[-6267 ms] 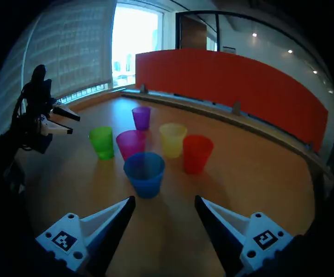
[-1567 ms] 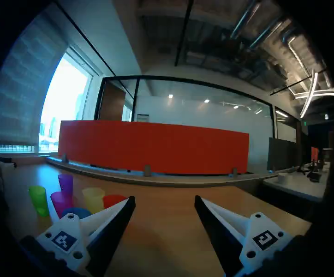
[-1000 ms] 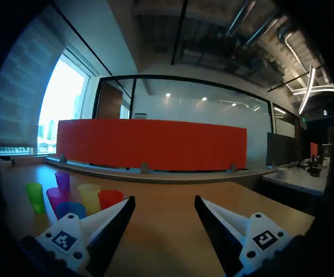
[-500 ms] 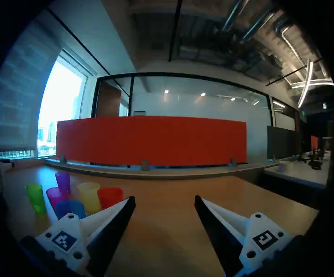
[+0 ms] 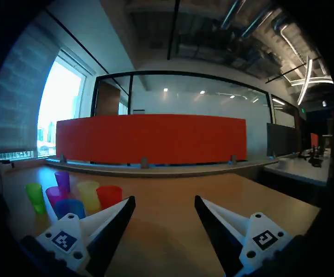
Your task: Pour water
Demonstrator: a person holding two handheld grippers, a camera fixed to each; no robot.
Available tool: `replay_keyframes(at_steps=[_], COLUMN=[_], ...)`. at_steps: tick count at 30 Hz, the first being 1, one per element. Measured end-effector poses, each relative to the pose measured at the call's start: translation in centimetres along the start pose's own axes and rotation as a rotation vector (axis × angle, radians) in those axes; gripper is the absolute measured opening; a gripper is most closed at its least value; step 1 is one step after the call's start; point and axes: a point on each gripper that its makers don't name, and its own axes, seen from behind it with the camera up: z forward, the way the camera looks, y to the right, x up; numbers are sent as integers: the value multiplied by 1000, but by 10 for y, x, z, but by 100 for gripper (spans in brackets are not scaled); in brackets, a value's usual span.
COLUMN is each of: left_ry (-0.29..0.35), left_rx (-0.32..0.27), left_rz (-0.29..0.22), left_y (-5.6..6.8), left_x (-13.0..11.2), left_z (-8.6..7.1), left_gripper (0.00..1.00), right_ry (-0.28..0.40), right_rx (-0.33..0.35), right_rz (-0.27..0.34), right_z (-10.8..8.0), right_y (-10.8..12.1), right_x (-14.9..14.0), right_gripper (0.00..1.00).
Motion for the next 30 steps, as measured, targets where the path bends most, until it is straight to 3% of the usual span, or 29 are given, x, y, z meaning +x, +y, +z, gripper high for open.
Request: replay_keyframes(at_steps=[30], left_ry=[0], left_rx=[0], left_rz=[0], left_y=[0], left_x=[1], left_z=[0], left_gripper=[98], right_ry=[-3], right_rx=[4], right_rz=[2], right_z=[-1], right_y=[-2], right_x=[-2], right_gripper=[100])
